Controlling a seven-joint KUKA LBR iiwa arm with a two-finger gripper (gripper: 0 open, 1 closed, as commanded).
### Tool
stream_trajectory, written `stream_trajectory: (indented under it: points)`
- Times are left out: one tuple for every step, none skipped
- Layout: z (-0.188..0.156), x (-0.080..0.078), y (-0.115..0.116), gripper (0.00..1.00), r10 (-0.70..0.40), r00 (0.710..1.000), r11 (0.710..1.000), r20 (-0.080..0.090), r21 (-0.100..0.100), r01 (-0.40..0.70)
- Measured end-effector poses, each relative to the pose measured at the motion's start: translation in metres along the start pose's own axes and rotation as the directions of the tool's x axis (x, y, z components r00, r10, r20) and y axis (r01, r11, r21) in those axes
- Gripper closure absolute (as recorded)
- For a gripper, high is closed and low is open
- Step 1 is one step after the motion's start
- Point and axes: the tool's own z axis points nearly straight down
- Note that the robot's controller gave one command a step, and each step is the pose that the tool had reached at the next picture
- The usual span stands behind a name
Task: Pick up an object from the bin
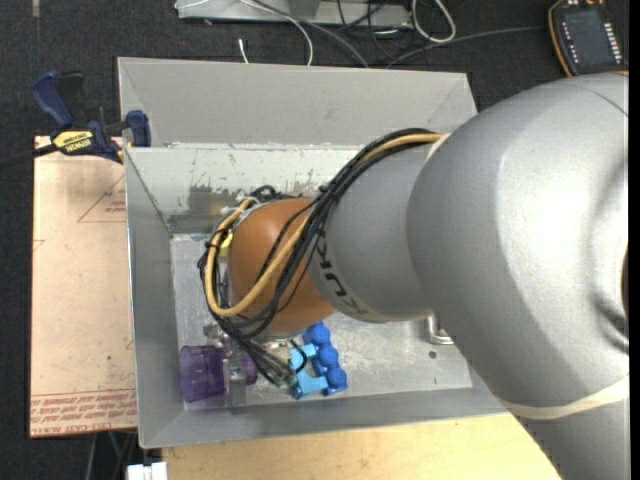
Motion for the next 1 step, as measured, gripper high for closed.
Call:
stream_trajectory:
  points:
    - [0.0000, 0.0000, 0.0000, 1.00, 0.000, 1.000, 1.000, 0.000, 0.000, 0.000]
